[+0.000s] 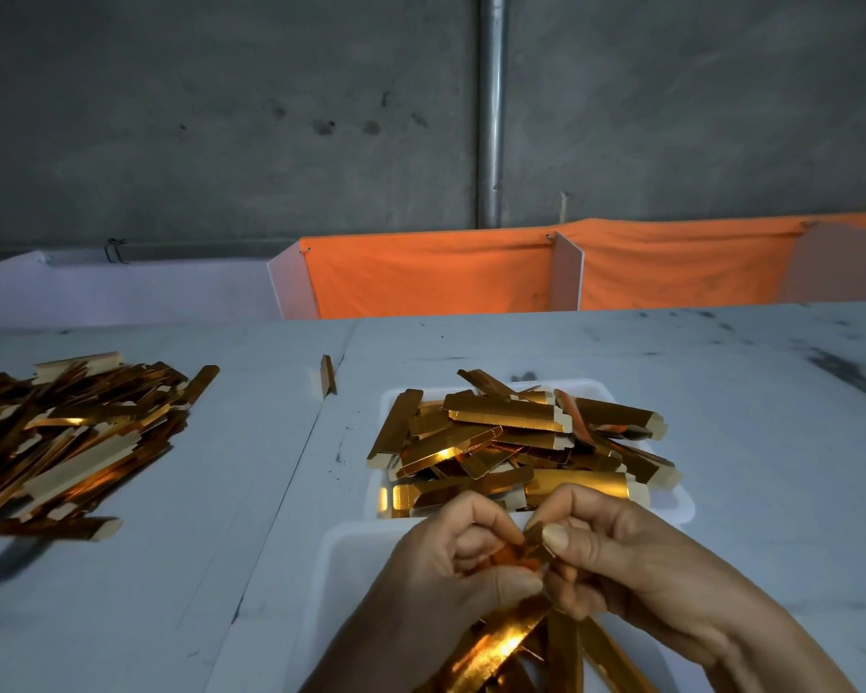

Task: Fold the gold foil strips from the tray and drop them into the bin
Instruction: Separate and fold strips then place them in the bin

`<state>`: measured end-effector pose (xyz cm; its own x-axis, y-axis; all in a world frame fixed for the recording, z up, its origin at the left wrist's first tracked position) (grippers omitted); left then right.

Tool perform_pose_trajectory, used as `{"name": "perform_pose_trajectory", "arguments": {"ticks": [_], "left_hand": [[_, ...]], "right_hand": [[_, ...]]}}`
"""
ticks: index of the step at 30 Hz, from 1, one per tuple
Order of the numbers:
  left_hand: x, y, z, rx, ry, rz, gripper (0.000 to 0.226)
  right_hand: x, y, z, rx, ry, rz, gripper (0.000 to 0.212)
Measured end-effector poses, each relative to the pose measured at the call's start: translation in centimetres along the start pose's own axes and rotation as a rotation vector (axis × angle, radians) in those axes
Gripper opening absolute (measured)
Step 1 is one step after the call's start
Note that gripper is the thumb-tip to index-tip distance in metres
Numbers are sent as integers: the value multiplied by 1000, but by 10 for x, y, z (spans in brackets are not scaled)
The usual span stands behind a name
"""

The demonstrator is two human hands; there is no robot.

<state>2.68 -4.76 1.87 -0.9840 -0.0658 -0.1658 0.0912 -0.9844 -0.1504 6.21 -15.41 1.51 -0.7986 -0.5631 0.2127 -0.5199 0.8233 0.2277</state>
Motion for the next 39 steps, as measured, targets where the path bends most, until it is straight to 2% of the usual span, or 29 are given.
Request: {"name": "perform_pose_trajectory", "arguments": {"ticks": [5,8,10,11,13,14,15,17,20,22,27,30,33,35,37,39], "left_hand": [[1,4,-4,-90,-23,-26,30],[1,5,-8,-175,-64,-29,32],[2,9,-14,-255,-124,-45,35],[1,11,-17,-324,-135,-43,37],[-3,10,-17,-479,-89,-4,36],[-4,9,-15,-526,-48,23,33],[-5,9,-12,-555,1,43,28],[-5,10,-5,-619,119,61,19],[-4,16,-1,-704,277,57,21],[-2,19,-1,-738,323,58,23],[0,18,2,-761,364,121,23],[1,15,8,-741,410,181,23],[1,11,23,-783,452,284,20],[5,-1,36,-753,509,439,18],[10,-8,49,-700,569,578,27],[10,-7,54,-712,589,602,41]], "right_hand": [[0,-4,7,56,69,19,23],[-2,-13,8,169,82,135,20],[-4,-33,-2,238,-15,346,16],[-4,-51,-10,326,-108,516,12],[8,-82,-32,703,-318,895,12],[13,-86,-42,901,-396,1016,13],[14,-87,-46,1005,-444,1066,18],[6,-86,-41,1090,-456,1038,28],[-8,-79,-28,1382,-371,982,40],[-9,-80,-27,1453,-329,994,39],[-12,-92,-27,1206,-328,998,21],[0,-87,-43,983,-496,1030,16],[31,-82,-67,783,-740,1133,18],[48,-83,-75,595,-834,1153,19],[51,-83,-75,350,-831,1054,19],[43,-73,-73,193,-790,880,20]]}}
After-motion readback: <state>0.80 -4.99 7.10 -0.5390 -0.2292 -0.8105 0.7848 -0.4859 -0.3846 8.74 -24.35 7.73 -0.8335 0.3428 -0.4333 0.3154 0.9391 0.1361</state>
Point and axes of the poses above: each hand's wrist, its own x-axis away from the middle knuckle, its own y-axis out of the palm, z = x × y, the point moved 9 cm from there along -x, towards the middle knuckle, and after that the axes turned 13 degrees about z, right-handed, at the moved point
